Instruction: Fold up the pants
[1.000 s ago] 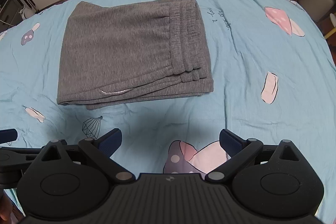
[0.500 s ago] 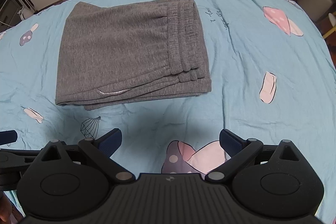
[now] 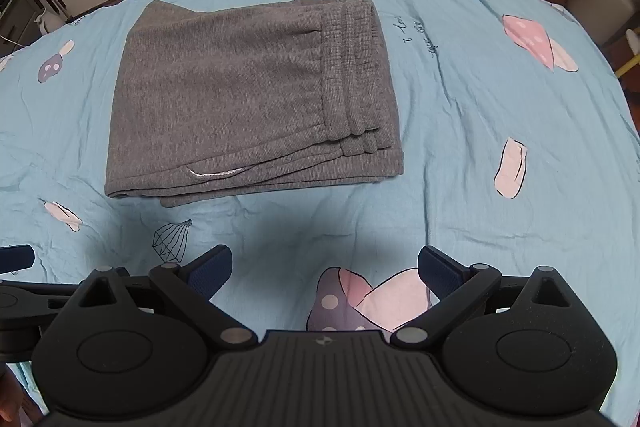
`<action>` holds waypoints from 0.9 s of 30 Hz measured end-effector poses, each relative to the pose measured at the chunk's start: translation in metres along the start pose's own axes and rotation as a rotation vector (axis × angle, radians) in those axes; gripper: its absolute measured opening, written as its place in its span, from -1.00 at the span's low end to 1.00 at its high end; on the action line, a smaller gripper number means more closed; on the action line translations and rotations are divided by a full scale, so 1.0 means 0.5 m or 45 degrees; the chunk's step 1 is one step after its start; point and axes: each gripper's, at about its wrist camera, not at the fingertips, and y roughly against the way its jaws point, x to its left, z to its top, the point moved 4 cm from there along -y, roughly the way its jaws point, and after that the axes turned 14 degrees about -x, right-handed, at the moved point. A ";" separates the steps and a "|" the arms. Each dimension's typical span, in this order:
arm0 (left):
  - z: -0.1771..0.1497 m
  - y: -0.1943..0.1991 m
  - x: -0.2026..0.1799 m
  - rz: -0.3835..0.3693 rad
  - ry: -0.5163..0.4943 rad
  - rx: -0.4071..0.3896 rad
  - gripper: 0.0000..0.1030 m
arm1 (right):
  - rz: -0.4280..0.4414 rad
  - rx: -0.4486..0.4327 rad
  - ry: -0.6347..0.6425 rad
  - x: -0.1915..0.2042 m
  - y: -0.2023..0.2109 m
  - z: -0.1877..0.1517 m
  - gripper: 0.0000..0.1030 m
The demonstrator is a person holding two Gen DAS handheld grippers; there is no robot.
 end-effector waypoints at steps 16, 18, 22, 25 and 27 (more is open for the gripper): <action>-0.003 -0.001 0.001 -0.001 0.011 0.001 0.98 | -0.006 0.003 0.000 -0.004 0.002 -0.003 0.93; -0.003 0.000 0.003 0.002 0.012 -0.003 0.98 | -0.006 0.002 0.002 -0.004 0.002 -0.002 0.93; -0.002 0.003 0.006 0.004 0.012 -0.014 0.98 | -0.005 -0.001 0.006 -0.003 0.003 -0.002 0.93; -0.002 0.003 0.007 -0.001 0.016 -0.015 0.98 | -0.010 -0.003 0.010 -0.001 0.003 -0.002 0.93; -0.002 0.003 0.008 0.001 0.014 -0.015 0.98 | -0.009 -0.002 0.010 -0.001 0.004 -0.003 0.93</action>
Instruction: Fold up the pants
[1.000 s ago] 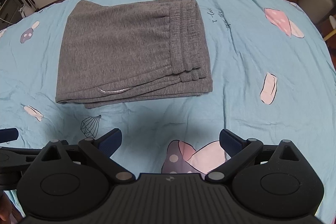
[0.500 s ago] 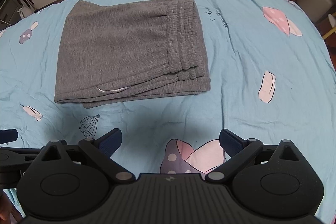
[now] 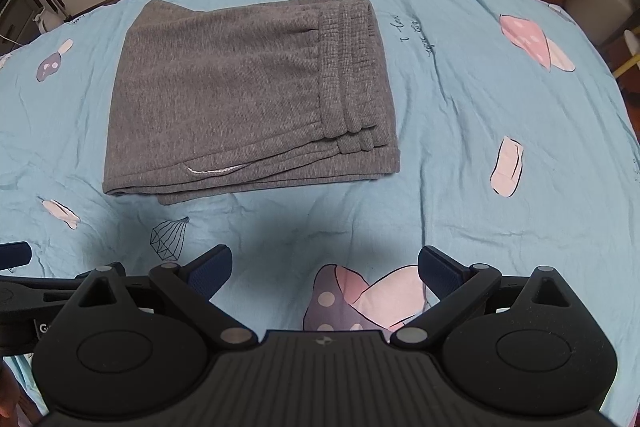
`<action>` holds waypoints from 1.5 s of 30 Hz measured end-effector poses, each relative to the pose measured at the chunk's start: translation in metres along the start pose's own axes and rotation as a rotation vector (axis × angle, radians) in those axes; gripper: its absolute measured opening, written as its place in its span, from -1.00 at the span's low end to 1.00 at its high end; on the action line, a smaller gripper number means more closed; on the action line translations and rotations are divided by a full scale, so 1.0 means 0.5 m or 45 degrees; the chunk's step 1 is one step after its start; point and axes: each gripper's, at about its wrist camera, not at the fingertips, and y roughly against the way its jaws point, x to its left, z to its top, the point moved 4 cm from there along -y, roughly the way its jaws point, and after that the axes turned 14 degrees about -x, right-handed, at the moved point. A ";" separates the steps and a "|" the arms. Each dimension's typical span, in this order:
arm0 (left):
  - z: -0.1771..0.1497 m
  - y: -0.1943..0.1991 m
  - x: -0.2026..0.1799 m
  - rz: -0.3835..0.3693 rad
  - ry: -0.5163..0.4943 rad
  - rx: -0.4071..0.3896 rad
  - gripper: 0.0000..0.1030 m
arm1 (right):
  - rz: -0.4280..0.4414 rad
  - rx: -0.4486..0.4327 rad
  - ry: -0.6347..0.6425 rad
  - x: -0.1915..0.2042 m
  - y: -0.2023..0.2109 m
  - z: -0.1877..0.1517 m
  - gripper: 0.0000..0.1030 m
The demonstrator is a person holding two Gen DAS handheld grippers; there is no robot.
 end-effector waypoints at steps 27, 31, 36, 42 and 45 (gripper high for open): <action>0.005 0.005 0.002 -0.001 0.017 -0.022 0.98 | -0.003 -0.004 0.006 0.002 0.001 0.001 0.93; 0.007 0.006 0.001 0.006 0.012 -0.029 0.98 | -0.007 -0.002 0.008 0.004 0.000 0.001 0.93; 0.008 0.005 0.000 0.004 0.010 -0.029 0.98 | -0.008 -0.006 0.015 0.006 -0.001 0.003 0.93; 0.010 0.004 -0.003 0.006 0.006 -0.029 0.98 | -0.009 -0.004 0.015 0.005 -0.002 0.004 0.93; 0.010 0.004 -0.004 0.006 0.006 -0.030 0.98 | -0.009 -0.003 0.014 0.004 -0.002 0.004 0.93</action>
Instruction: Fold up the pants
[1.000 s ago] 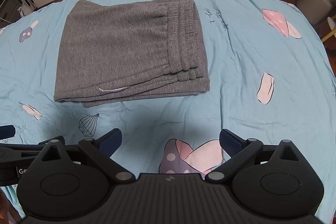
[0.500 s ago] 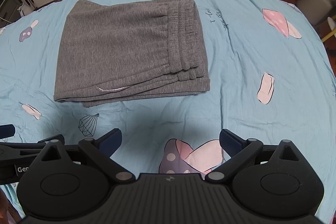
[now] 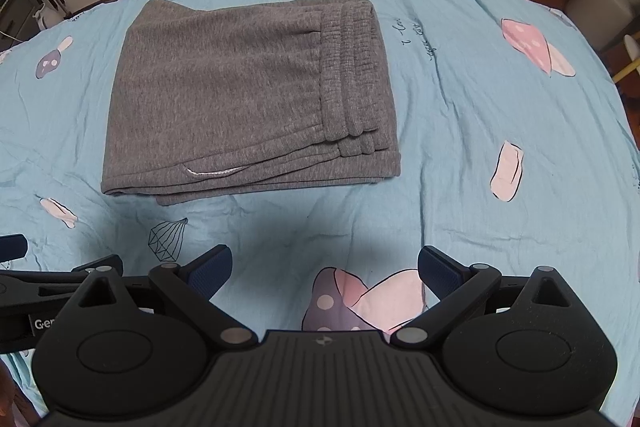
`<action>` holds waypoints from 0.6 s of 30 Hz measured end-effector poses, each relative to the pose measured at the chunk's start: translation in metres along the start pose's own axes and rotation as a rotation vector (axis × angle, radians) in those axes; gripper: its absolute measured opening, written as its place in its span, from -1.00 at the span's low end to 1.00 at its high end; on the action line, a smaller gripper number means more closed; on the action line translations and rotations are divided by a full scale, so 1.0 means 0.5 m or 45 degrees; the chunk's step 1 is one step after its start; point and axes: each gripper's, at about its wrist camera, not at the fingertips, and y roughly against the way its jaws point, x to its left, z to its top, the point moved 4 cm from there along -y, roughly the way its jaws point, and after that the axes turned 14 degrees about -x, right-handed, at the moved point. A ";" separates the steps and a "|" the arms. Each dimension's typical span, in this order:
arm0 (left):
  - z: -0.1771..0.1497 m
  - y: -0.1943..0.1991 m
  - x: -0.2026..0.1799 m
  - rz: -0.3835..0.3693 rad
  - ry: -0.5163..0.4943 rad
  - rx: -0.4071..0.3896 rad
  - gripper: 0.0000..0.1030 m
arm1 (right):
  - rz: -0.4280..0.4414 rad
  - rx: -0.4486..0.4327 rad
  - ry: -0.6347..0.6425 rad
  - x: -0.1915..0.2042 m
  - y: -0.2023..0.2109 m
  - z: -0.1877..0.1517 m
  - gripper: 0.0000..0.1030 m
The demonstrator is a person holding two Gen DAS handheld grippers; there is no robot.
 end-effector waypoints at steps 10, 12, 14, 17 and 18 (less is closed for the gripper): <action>0.002 -0.001 -0.004 0.005 0.002 -0.005 0.98 | 0.003 0.002 0.000 -0.003 -0.004 0.002 0.93; 0.003 -0.002 -0.004 0.005 0.002 -0.004 0.98 | 0.002 0.003 0.000 -0.003 -0.005 0.003 0.93; 0.004 -0.002 -0.003 0.005 0.002 -0.005 0.98 | 0.003 0.005 0.000 -0.002 -0.006 0.003 0.93; 0.005 -0.003 -0.002 0.007 0.005 -0.007 0.98 | 0.001 0.004 -0.001 -0.003 -0.007 0.004 0.93; 0.006 -0.003 -0.002 0.007 0.006 -0.007 0.98 | 0.001 0.003 -0.002 -0.003 -0.007 0.004 0.93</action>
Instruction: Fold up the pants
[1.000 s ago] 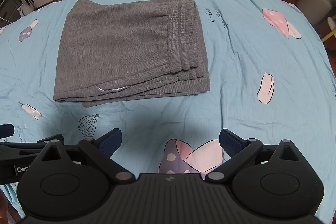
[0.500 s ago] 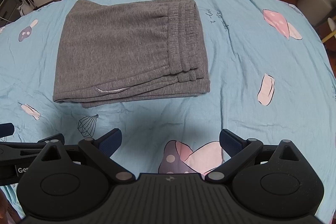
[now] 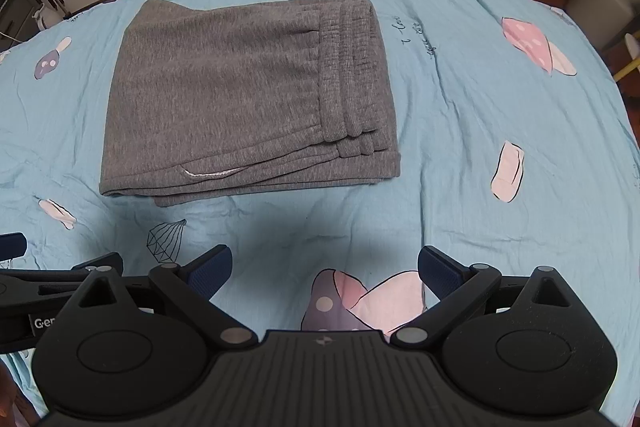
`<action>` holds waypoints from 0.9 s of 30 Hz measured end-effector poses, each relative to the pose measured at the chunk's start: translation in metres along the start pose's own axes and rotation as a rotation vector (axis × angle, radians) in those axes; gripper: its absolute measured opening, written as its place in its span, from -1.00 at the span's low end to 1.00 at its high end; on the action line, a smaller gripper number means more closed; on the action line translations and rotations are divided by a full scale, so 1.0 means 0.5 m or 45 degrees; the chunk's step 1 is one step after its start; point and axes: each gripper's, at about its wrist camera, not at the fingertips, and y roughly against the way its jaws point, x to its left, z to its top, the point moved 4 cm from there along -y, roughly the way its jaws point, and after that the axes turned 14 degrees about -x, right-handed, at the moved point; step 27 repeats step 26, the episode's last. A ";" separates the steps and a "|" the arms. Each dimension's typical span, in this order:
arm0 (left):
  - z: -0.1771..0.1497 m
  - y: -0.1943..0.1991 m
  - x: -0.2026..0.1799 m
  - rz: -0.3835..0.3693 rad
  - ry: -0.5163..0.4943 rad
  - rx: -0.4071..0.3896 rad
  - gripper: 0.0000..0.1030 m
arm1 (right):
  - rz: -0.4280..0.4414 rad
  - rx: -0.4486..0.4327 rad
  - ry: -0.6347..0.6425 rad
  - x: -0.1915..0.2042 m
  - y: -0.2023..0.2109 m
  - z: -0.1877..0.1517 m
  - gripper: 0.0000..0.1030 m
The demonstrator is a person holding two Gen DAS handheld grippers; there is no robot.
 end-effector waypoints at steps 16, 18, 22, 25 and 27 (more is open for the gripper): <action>0.001 -0.002 -0.005 0.005 -0.002 -0.001 0.98 | -0.007 -0.003 0.001 -0.003 -0.005 -0.001 0.93; 0.001 -0.001 -0.004 0.015 0.003 -0.011 0.98 | -0.007 -0.004 0.002 -0.002 -0.004 -0.001 0.93; 0.005 0.006 -0.001 0.031 0.003 -0.056 0.98 | -0.006 -0.004 0.002 -0.003 -0.005 -0.002 0.93; 0.007 0.007 0.001 0.039 0.008 -0.062 0.98 | -0.004 -0.006 -0.005 -0.005 -0.005 -0.003 0.93; 0.007 0.007 0.001 0.040 0.004 -0.063 0.98 | -0.002 -0.007 -0.009 -0.005 -0.004 -0.003 0.93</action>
